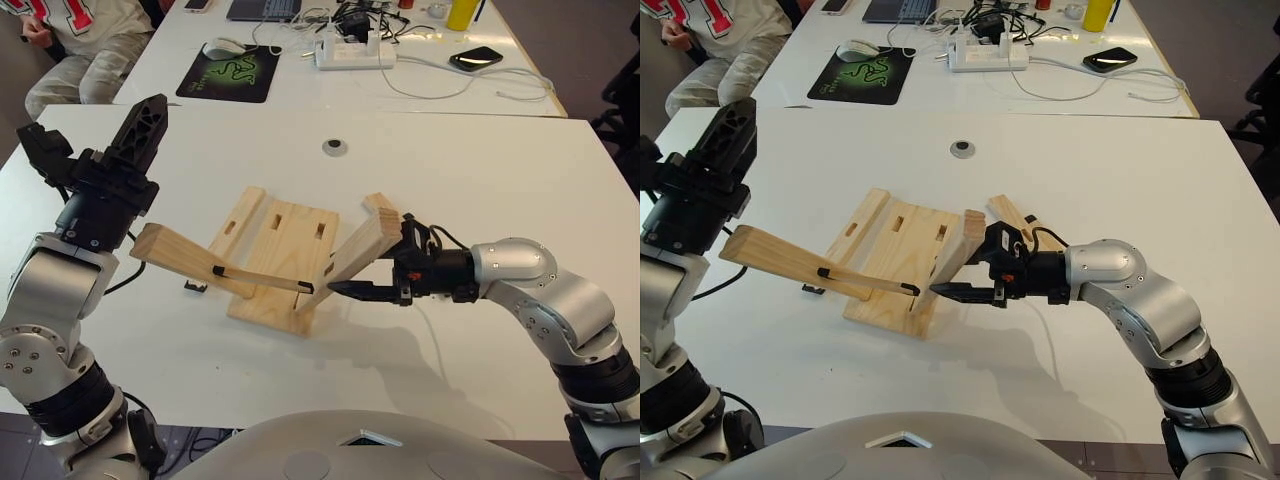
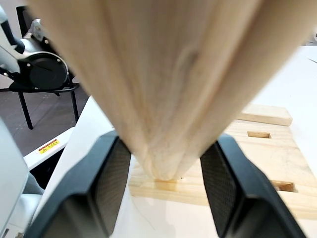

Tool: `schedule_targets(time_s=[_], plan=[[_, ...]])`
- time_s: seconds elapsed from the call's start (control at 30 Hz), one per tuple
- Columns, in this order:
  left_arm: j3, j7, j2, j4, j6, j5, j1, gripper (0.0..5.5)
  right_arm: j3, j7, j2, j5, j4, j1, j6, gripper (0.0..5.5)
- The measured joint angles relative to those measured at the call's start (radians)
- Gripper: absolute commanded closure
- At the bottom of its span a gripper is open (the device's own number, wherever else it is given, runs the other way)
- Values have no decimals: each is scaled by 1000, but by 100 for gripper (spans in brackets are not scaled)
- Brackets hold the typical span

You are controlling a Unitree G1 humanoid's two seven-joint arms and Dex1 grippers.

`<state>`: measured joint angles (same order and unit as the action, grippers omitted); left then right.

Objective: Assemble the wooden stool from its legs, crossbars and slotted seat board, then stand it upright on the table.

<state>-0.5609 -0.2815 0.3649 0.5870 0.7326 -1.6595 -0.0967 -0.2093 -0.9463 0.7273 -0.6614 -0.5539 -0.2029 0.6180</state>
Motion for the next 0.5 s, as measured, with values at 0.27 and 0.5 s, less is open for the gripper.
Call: schedule_targets(time_s=[0.27, 0.5], plan=[[46, -1, 19, 32, -98, -1, 58, 205, -4, 65, -21, 33, -31, 26, 18, 345], [73, -1, 38, 58, -157, 2, 97, 205, -18, 113, -37, 68, -61, 25, 47, 345]])
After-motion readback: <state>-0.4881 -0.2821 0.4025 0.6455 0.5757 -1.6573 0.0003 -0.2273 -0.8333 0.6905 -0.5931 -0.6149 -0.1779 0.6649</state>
